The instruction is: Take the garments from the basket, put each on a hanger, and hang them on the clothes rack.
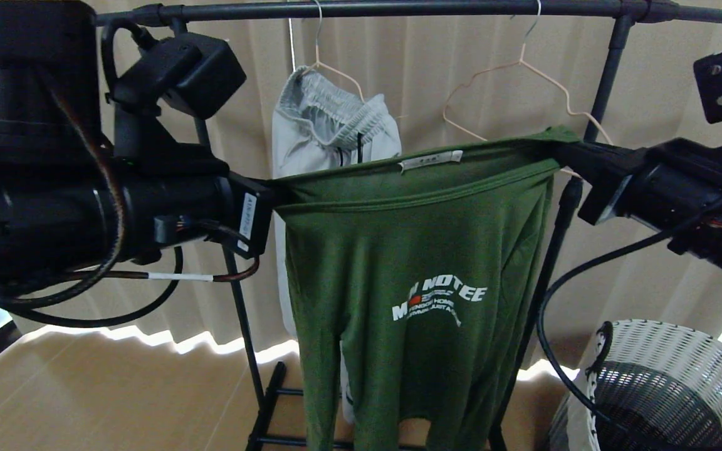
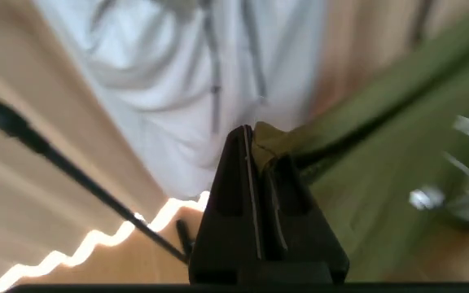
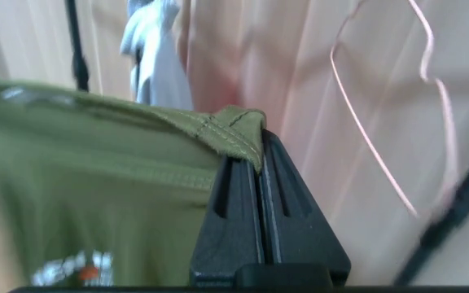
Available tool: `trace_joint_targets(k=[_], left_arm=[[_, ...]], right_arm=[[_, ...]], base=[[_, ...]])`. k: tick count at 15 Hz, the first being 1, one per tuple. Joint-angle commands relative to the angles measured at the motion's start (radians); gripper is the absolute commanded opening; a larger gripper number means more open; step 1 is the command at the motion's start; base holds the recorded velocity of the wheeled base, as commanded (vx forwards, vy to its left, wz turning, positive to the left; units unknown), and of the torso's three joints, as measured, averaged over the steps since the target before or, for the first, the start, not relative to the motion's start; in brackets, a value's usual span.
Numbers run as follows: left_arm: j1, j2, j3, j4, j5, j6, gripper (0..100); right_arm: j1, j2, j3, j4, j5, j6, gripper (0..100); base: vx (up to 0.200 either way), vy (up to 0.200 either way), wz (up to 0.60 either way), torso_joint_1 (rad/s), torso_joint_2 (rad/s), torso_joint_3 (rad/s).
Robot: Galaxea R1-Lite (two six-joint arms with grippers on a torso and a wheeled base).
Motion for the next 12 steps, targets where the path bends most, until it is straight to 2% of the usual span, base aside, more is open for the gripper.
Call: trace_joint_targets(k=[1,4,8,12], left_arm=[[-0.006,-0.091,0.013,0.032,-0.058,-0.002,0],[-0.056,-0.148,0.071,0.03,-0.122,-0.002,0],[-0.087,-0.137,0.098,0.02,-0.129,0.0,0],[-0.082,-0.113,0.095,-0.011,-0.127,-0.002,0]], right_arm=[[-0.001,0.119,-0.063,-0.034,0.001,0.001,0],[-0.001,0.213,-0.135,-0.068,0.0,0.007,0],[0.019,0.247,-0.163,-0.092,0.0,0.015,0],[0.008,0.196,-0.152,-0.074,-0.009,0.012,0]], base=[[0.0,0.0,0.0,0.0,0.0,0.0],[0.0,0.0,0.0,0.0,0.0,0.0],[0.0,0.0,0.0,0.0,0.0,0.0],[0.0,0.0,0.0,0.0,0.0,0.0]])
